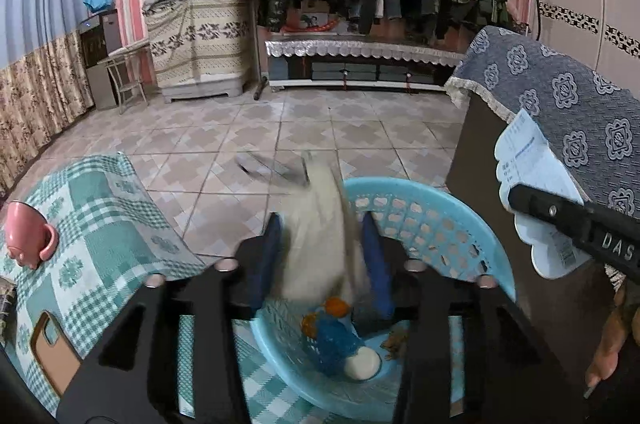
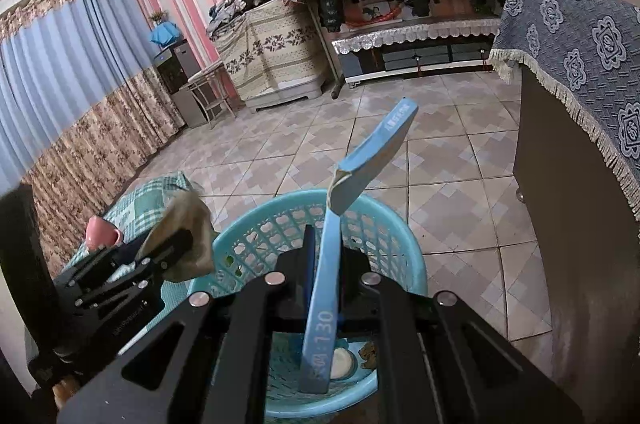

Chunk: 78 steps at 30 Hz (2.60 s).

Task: Collect trash
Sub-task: 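Open the left tool to drop the beige bag while the right tool releases the card, then move both tools back over the bed toward the remaining items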

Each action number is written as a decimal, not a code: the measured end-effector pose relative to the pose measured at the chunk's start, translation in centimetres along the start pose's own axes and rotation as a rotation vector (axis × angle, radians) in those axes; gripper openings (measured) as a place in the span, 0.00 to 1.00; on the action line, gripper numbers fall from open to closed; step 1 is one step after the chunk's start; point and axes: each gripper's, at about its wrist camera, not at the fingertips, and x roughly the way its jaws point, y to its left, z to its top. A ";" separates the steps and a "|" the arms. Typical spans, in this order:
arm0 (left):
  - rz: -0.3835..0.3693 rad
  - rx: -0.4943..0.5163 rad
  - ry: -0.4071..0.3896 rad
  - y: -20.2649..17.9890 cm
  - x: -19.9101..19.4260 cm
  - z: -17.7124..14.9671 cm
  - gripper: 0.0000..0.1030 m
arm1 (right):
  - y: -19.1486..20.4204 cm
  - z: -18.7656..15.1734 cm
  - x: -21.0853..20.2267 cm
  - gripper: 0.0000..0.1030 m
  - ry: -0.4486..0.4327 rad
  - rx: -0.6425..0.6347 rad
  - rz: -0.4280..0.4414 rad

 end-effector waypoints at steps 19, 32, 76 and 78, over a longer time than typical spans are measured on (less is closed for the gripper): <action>0.254 -0.115 -0.116 7.2 -6.1 -0.3 0.91 | 5.1 -1.5 4.4 0.13 0.105 -0.099 0.060; 0.339 -0.159 -0.155 10.1 -12.0 -2.3 0.93 | 5.7 -2.1 4.2 0.81 0.075 -0.115 -0.012; 0.711 -0.606 0.043 41.9 -23.4 -21.2 0.94 | 37.9 -13.7 6.9 0.91 0.151 -0.600 0.294; 0.711 -0.586 0.052 42.8 -22.3 -20.8 0.94 | 39.6 -14.1 8.0 0.91 0.168 -0.612 0.303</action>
